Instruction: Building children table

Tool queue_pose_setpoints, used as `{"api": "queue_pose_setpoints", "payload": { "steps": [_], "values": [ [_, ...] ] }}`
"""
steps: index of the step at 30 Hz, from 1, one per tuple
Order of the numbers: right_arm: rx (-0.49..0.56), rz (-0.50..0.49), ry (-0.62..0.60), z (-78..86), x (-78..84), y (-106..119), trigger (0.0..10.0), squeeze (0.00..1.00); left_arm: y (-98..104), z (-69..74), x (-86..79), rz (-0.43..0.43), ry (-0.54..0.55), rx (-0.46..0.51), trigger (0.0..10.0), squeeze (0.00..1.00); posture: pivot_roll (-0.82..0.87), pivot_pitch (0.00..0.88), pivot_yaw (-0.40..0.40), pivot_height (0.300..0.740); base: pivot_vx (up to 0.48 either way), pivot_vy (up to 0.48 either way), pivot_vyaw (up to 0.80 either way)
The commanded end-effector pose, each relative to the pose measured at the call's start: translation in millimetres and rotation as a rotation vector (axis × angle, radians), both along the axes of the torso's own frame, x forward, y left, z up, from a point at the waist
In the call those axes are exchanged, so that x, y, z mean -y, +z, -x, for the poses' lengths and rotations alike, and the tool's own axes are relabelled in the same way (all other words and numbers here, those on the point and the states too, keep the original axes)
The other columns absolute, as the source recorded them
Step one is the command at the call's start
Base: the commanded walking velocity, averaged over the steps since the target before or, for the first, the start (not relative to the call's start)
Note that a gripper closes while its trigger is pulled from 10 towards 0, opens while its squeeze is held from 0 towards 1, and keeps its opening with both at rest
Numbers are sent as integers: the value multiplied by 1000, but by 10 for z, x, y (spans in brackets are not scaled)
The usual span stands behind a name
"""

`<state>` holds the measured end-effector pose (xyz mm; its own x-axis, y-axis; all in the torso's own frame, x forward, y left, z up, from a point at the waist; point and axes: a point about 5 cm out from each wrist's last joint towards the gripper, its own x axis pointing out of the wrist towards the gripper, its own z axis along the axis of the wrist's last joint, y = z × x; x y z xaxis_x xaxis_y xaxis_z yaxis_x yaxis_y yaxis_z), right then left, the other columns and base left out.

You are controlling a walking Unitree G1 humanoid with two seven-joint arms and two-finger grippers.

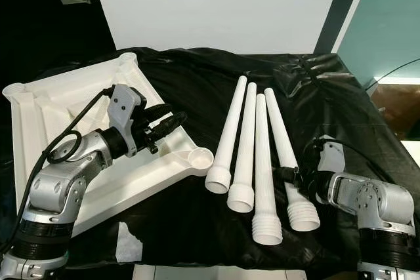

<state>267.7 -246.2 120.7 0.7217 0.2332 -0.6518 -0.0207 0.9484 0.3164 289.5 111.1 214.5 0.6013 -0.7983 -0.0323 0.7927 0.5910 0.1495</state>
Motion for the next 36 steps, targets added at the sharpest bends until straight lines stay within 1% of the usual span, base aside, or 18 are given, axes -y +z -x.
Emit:
{"api": "queue_pose_setpoints", "payload": {
  "steps": [1, 6, 7, 8, 9, 10, 12, 14, 17, 18, 20, 21, 22, 23, 27, 34, 35, 36],
  "values": [
    [-145, -4, 4, 122, -7, -235, 0, 0, 8, -52, -59, -2, 100, 1, 10000, 0, -88, 24, -15, 740, 0, 0, 0],
    [95, 135, -65, -83, 91, 5, 0, 0, 44, -78, -96, 10, 112, -5, 10000, 0, -79, 25, -14, 740, 0, 0, 0],
    [178, 160, -102, -140, 114, 103, 2235, 0, 52, -83, -104, 13, 115, -5, 10000, 0, -79, 25, -13, 740, 0, 0, 0],
    [178, 160, -102, -140, 114, 103, 2235, 0, 52, -83, -104, 13, 115, -5, 10000, 0, -79, 25, -13, 740, 0, 0, 0],
    [245, 148, -125, -182, 111, 194, 5529, 0, 58, -86, -108, 20, 114, -6, 10000, 0, -79, 25, -12, 740, 0, 0, 0],
    [333, 130, -104, -217, 68, 299, 10000, 0, 65, -98, -110, 35, 114, -15, 10000, 0, -77, 23, -5, 740, 0, 0, 0],
    [333, 130, -104, -217, 68, 299, 10000, 0, 65, -98, -110, 35, 114, -15, 10000, 0, -77, 23, -5, 740, 0, 0, 0],
    [472, 97, -87, -268, 1, 470, 10000, 0, 78, -135, -104, 50, 112, -32, 10000, 0, -74, 17, 7, 740, 0, 0, 0],
    [531, 87, -69, -290, -41, 541, 10000, 0, 86, -161, -100, 50, 110, -33, 10000, 0, -74, 16, 13, 740, 0, 0, 0],
    [589, 84, -50, -320, -96, 601, 10000, 0, 91, -191, -84, 71, 92, -55, 10000, 196, -70, 13, 16, 740, 0, 0, 0],
    [628, 86, -33, -339, -137, 635, 10000, 0, 95, -209, -72, 87, 78, -71, 10000, 196, -70, 13, 16, 740, 0, 0, 0],
    [673, 113, -17, -367, -180, 664, 10000, 0, 99, -241, -64, 114, 67, -95, 10000, 792, -68, 7, 20, 740, 0, 0, 0],
    [673, 113, -17, -367, -180, 664, 10000, 0, 99, -241, -64, 114, 67, -95, 10000, 792, -68, 7, 20, 740, 0, 0, 0],
    [717, 144, 22, -399, -257, 681, 10000, 0, 107, -276, -53, 136, 53, -107, 10000, 1000, -66, 1, 23, 740, 0, 0, 0],
    [876, 165, 227, -453, -609, 770, 10000, 0, 191, -413, 26, 195, 20, -121, 10000, 1000, -63, 0, 30, 740, 0, 0, 0],
    [922, 195, 273, -495, -698, 789, 10000, 0, 275, -492, 87, 213, 1, -124, 10000, 1000, -60, 0, 33, 740, 0, 0, 0],
    [943, 230, 304, -509, -741, 797, 10000, 0, 328, -528, 112, 250, -14, -142, 10000, 0, -60, 0, 32, 740, 0, 0, 0],
    [963, 262, 328, -524, -780, 801, 10000, 0, 390, -564, 133, 295, -33, -165, 10000, 0, -59, 0, 33, 740, 0, 0, 0]
  ]
}}
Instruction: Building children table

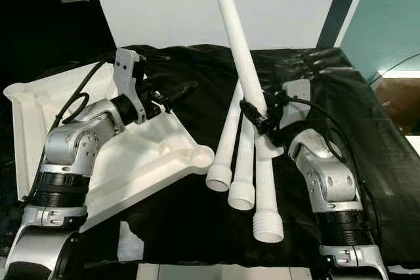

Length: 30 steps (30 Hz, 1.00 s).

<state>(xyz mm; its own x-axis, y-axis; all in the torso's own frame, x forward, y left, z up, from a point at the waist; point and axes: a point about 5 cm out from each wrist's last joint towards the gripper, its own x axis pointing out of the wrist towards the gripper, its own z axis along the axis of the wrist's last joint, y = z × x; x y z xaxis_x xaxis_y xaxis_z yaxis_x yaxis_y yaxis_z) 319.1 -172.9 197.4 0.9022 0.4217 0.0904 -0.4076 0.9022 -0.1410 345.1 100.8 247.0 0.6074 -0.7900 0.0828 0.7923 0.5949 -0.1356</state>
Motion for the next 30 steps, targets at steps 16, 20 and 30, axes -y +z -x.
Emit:
{"api": "queue_pose_setpoints", "payload": {
  "steps": [16, 20, 30],
  "values": [
    [176, 164, 173, -24, -348, 14, 10000, 0, 461, -379, 108, 136, 5, -121, 10000, 0, -49, 0, 36, 740, 0, 0, 0],
    [192, 170, 184, -32, -373, 19, 10000, 0, 628, -476, 77, 190, 60, -130, 10000, 0, -51, 0, 40, 740, 0, 0, 0],
    [213, 193, 181, -42, -359, -3, 10000, 0, 835, -583, -23, 290, 128, -170, 6471, 0, -56, 0, 44, 740, 0, 0, 0]
  ]
}}
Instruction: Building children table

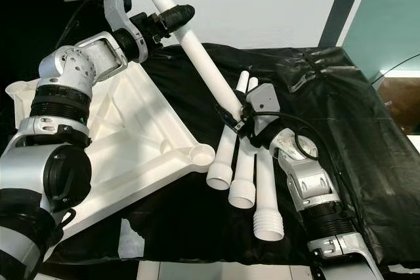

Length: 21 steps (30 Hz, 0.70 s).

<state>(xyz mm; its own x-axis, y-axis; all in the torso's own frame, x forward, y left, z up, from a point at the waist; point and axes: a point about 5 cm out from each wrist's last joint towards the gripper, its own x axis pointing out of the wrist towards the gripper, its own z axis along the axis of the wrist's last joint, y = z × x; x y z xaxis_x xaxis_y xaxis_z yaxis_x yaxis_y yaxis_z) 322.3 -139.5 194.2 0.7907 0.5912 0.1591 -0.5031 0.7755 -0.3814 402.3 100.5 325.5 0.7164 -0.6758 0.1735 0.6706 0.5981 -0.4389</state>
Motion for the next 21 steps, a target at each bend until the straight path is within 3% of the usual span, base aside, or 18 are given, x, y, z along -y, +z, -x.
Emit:
{"api": "queue_pose_setpoints", "payload": {
  "steps": [1, 9, 17, 18, 19, 21],
  "values": [
    [26, 18, 8, -14, -19, 16, 10000, 0, 56, -29, -30, 1, 22, -6, 0, 0, -54, 0, 43, 740, 0, 0, 0],
    [35, 37, 13, -41, -15, 21, 10000, 0, 94, -42, 42, 18, 10, -19, 0, 0, -51, 0, 36, 740, 0, 0, 0],
    [34, 23, -11, -81, 11, 54, 10000, 0, 235, 2, 91, 43, -25, 29, 0, 0, -51, 0, 33, 740, 0, 0, 0],
    [32, 13, -24, -94, 26, 68, 10000, 882, 301, 24, 107, 52, -28, 52, 0, 0, -50, 0, 31, 740, 0, 0, 0],
    [26, -3, -36, -113, 42, 87, 10000, 1000, 383, 56, 133, 52, -38, 88, 0, 0, -50, 0, 30, 740, 0, 0, 0],
    [26, -3, -36, -113, 42, 87, 10000, 1000, 383, 56, 133, 52, -38, 88, 0, 0, -50, 0, 30, 740, 0, 0, 0]
  ]
}}
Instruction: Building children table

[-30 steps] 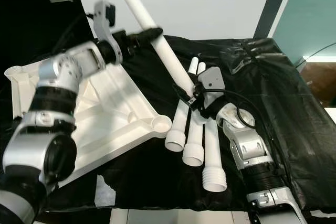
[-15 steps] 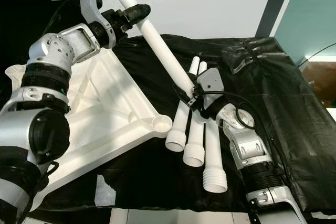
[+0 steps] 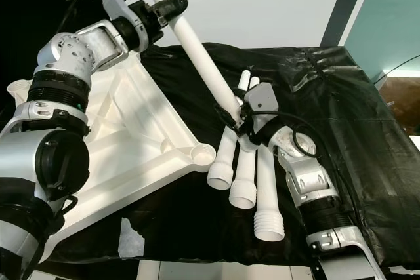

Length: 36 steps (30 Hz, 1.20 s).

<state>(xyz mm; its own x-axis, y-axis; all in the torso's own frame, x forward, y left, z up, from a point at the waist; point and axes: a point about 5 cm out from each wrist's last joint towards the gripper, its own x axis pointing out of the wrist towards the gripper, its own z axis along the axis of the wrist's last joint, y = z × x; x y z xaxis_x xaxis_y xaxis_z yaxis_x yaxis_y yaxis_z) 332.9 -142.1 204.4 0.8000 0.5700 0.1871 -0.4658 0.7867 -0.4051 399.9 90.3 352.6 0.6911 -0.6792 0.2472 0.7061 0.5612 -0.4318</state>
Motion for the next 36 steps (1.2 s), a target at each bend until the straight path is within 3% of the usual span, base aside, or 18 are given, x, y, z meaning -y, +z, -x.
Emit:
{"api": "queue_pose_setpoints", "payload": {
  "steps": [1, 2, 3, 4, 5, 7, 8, 9, 10, 12, 15, 18, 31, 32, 33, 34, 35, 36],
  "values": [
    [-13, -10, -8, -7, 15, -15, 10000, 1000, 112, 32, 31, 0, -17, 34, 0, 0, -50, 0, 30, 740, 0, 0, 0],
    [-14, -22, -19, -25, 26, 12, 10000, 1000, 197, 74, 66, -1, -24, 79, 3294, 0, -51, 0, 31, 740, 0, 0, 0],
    [-19, -36, -24, -45, 24, 50, 10000, 1000, 293, 145, 122, 0, -36, 137, 10000, 0, -53, 0, 33, 740, 0, 0, 0],
    [-19, -36, -24, -45, 24, 50, 10000, 1000, 293, 145, 122, 0, -36, 137, 10000, 0, -53, 0, 33, 740, 0, 0, 0],
    [-22, -55, -31, -65, 12, 93, 10000, 1000, 377, 230, 174, -4, -49, 204, 10000, 0, -55, 0, 35, 740, 0, 0, 0],
    [-22, -55, -31, -65, 12, 93, 10000, 1000, 377, 230, 174, -4, -49, 204, 10000, 0, -55, 0, 35, 740, 0, 0, 0],
    [-45, -70, -50, -100, 5, 117, 10000, 773, 440, 307, 220, -4, -58, 251, 10000, 0, -54, 0, 36, 740, 0, 0, 0],
    [-45, -70, -50, -100, 5, 117, 10000, 773, 440, 307, 220, -4, -58, 251, 10000, 0, -54, 0, 36, 740, 0, 0, 0],
    [-70, -93, -58, -126, -7, 137, 10000, 0, 490, 380, 258, -15, -55, 309, 10000, 0, -56, 0, 36, 740, 0, 0, 0],
    [-70, -93, -58, -126, -7, 137, 10000, 0, 490, 380, 258, -15, -55, 309, 10000, 0, -56, 0, 36, 740, 0, 0, 0],
    [-123, -120, -98, -221, -40, 186, 10000, 0, 541, 550, 375, -55, -21, 450, 10000, 0, -57, 0, 37, 740, 0, 0, 0],
    [-151, -113, -115, -267, -55, 189, 10000, 0, 520, 606, 428, -68, -6, 494, 10000, 0, -56, 0, 36, 740, 0, 0, 0],
    [-189, -31, -134, -351, -127, 183, 10000, 0, 376, 795, 605, -120, -26, 546, 10000, 0, -48, 0, 34, 740, 0, 0, 0],
    [-192, -36, -123, -347, -140, 192, 7490, 0, 369, 808, 605, -119, -25, 548, 10000, 0, -49, 0, 32, 740, 0, 0, 0],
    [-195, -39, -124, -346, -144, 196, 7490, 0, 361, 819, 603, -118, -25, 549, 10000, 0, -51, 0, 33, 740, 0, 0, 0],
    [-201, -40, -124, -345, -146, 193, 3882, 0, 358, 826, 601, -114, -26, 549, 10000, 0, -51, 0, 32, 740, 0, 0, 0],
    [-201, -40, -124, -345, -146, 193, 3882, 0, 358, 826, 601, -114, -26, 549, 10000, 0, -51, 0, 32, 740, 0, 0, 0],
    [-208, -38, -125, -346, -144, 187, 3176, 0, 360, 833, 598, -112, -24, 551, 10000, 0, -51, 0, 31, 740, 0, 0, 0]
  ]
}}
